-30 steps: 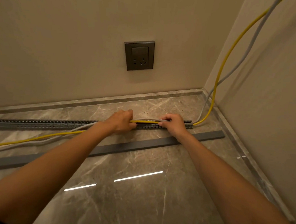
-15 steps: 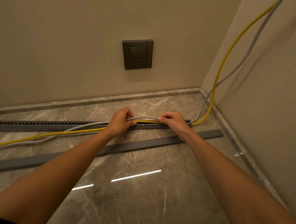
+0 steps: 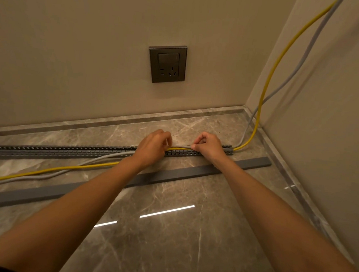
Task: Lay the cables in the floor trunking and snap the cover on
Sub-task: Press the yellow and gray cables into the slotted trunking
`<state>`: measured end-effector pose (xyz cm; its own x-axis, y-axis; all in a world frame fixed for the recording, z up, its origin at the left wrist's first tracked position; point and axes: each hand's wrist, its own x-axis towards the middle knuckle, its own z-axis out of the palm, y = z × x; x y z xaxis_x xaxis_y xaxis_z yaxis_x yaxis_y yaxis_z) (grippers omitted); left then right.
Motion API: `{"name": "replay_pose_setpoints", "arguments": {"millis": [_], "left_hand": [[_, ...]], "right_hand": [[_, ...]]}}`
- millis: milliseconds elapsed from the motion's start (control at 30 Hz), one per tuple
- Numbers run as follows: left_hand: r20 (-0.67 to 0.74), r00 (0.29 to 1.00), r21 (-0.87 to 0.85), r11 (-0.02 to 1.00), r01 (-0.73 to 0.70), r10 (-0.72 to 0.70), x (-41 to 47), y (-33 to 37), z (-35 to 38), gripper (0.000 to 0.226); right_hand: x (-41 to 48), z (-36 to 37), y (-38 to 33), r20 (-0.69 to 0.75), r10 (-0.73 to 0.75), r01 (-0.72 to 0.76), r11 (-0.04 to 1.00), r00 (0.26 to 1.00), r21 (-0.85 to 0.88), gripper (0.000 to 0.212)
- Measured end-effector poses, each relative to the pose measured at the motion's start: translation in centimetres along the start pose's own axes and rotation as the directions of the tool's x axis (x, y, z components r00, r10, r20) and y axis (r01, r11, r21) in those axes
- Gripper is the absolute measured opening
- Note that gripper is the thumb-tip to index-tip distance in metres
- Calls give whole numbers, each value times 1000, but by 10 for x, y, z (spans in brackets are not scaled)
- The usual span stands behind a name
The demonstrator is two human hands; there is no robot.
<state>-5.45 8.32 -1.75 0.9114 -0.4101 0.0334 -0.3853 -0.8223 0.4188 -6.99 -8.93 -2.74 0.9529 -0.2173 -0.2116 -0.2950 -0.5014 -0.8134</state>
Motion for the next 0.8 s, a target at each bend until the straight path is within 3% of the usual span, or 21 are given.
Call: {"name": "replay_pose_setpoints", "arguments": {"millis": [200, 300, 367, 467, 700, 800], "left_hand": [[35, 979, 215, 955, -203, 200, 3, 3, 3, 23], [-1, 920, 278, 884, -377, 393, -2, 1, 7, 20], [46, 894, 340, 834, -434, 446, -5, 2, 8, 25], [117, 871, 417, 773, -479, 477, -8, 4, 5, 25], [165, 861, 518, 701, -491, 481, -4, 13, 3, 32], [159, 868, 563, 679, -472, 471, -7, 14, 8, 33]], "right_hand": [[6, 2, -2, 12, 67, -67, 997, 998, -40, 37], [11, 2, -4, 34, 124, -122, 991, 992, -60, 36], [14, 2, -7, 55, 148, -144, 987, 987, -72, 34], [15, 3, -11, 61, 164, -157, 982, 985, -103, 23], [10, 4, -13, 47, 157, -142, 962, 986, -235, 35], [3, 3, -8, -35, 102, -107, 955, 994, -276, 40]]}}
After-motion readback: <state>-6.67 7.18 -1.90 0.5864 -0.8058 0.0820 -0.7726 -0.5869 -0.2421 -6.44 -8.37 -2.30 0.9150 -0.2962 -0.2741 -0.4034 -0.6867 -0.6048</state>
